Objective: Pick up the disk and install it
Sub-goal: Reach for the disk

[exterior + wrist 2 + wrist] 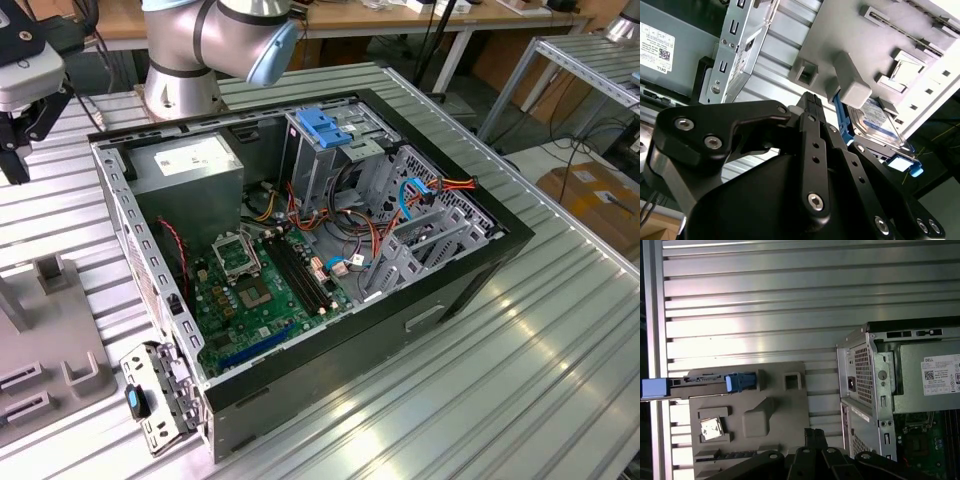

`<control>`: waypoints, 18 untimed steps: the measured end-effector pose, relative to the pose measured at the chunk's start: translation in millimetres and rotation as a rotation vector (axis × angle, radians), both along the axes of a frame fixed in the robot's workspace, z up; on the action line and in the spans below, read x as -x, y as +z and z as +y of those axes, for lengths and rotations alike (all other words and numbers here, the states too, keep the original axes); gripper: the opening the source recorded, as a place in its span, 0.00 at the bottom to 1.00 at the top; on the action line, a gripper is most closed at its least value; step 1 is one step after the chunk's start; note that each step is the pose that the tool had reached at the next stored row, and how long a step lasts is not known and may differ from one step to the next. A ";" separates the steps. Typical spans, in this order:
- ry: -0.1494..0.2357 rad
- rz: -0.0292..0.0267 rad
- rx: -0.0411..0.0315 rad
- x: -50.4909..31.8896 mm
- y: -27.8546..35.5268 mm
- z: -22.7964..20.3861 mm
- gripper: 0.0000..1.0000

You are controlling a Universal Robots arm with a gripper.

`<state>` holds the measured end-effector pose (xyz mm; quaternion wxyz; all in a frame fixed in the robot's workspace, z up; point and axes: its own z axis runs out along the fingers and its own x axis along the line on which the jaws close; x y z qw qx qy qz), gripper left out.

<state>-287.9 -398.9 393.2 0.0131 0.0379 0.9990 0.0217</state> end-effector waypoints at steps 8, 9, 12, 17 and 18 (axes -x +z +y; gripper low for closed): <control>0.000 0.0000 0.0000 2.0 0.0 0.0 0.11; 0.000 0.0000 0.0000 3.1 0.0 0.0 0.11; 0.000 0.0000 0.0000 4.4 0.0 0.0 0.11; 0.000 -0.0001 0.0000 7.0 0.0 0.0 0.11; 0.000 0.0000 -0.0001 7.6 0.0 0.0 0.11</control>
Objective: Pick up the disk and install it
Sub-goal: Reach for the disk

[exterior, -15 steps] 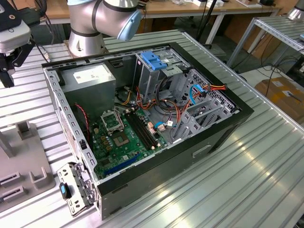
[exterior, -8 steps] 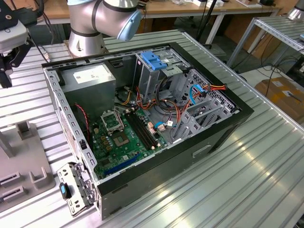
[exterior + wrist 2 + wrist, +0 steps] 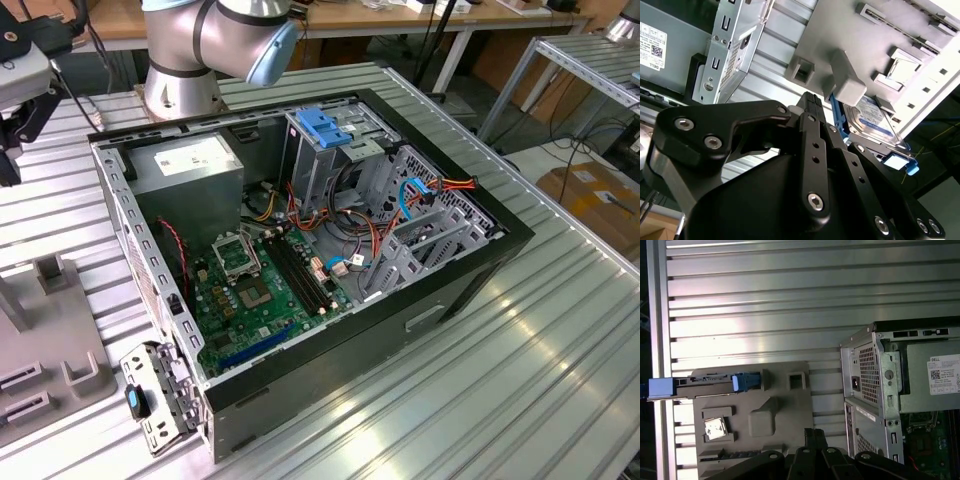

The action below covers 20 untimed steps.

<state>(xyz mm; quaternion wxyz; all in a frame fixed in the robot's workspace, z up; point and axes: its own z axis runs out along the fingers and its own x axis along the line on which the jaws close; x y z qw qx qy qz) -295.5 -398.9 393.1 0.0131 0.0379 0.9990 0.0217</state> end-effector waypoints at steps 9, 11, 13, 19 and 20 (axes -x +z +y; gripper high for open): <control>0.000 0.0000 0.0001 3.1 0.0 0.0 0.11; 0.000 0.0000 0.0001 3.1 0.0 0.0 0.11; 0.000 0.0000 0.0001 3.2 0.0 0.0 0.11; 0.000 0.0000 0.0001 8.9 0.0 0.0 0.11; 0.000 0.0000 0.0001 11.3 0.0 0.0 0.11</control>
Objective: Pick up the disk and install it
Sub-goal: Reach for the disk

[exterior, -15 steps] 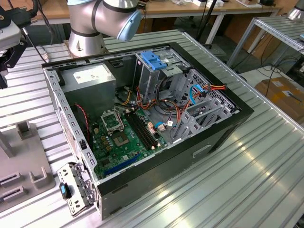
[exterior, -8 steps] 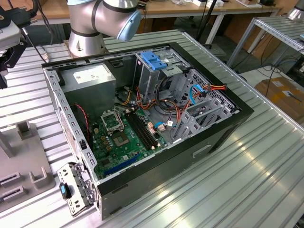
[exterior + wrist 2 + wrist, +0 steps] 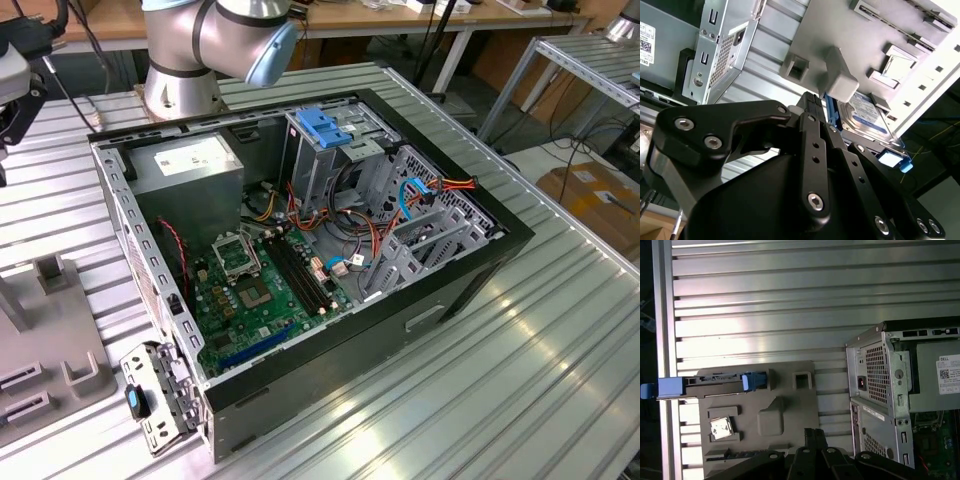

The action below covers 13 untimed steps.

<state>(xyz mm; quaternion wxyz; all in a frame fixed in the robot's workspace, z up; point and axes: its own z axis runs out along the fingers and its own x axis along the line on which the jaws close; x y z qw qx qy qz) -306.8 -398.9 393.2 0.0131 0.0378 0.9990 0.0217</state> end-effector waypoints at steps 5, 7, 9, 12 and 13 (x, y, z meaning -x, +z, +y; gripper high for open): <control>0.000 -0.0001 0.0000 10.9 0.0 0.0 0.11; 0.000 0.0001 0.0001 15.4 0.0 0.0 0.11; 0.000 0.0000 0.0001 18.9 0.0 0.0 0.11; 0.000 -0.0001 0.0000 23.9 0.0 0.0 0.11; 0.000 -0.0001 -0.0001 24.8 0.0 0.0 0.11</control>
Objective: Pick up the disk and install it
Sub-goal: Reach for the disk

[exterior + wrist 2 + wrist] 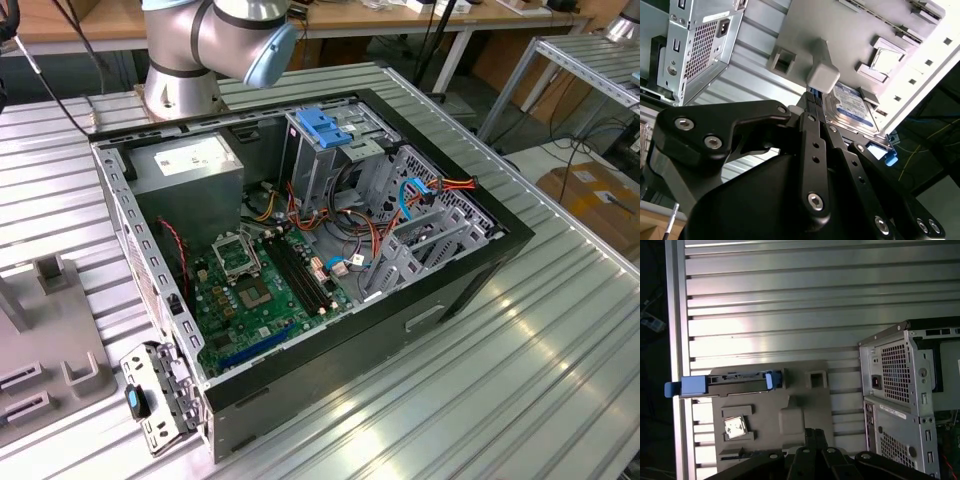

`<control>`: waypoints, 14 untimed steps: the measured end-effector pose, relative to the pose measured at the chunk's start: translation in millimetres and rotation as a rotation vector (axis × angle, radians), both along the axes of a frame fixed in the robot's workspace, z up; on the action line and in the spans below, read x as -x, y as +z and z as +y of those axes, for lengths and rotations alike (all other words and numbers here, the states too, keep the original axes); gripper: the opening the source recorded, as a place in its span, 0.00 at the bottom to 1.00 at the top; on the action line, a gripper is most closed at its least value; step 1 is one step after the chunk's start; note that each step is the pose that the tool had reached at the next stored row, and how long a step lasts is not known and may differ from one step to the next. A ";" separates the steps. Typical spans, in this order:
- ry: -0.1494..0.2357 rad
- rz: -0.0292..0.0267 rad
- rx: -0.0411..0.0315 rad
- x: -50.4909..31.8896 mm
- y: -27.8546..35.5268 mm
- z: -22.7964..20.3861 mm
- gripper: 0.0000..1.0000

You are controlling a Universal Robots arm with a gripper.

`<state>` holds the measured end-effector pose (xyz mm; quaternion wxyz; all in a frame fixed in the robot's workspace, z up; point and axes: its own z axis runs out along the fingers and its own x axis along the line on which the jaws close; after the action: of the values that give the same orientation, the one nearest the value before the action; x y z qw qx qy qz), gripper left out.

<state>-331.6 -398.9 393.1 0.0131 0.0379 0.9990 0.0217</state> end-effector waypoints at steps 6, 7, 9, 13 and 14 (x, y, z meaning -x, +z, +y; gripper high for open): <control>0.000 0.0000 0.0000 6.0 0.0 0.0 0.11; 0.000 0.0001 0.0001 6.1 0.0 0.0 0.11; 0.000 0.0001 0.0000 6.2 0.0 0.0 0.11; 0.000 0.0000 0.0000 6.7 0.0 0.0 0.11; 0.000 0.0001 0.0000 6.8 0.0 0.0 0.11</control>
<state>-338.4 -398.9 393.2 0.0131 0.0379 0.9990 0.0217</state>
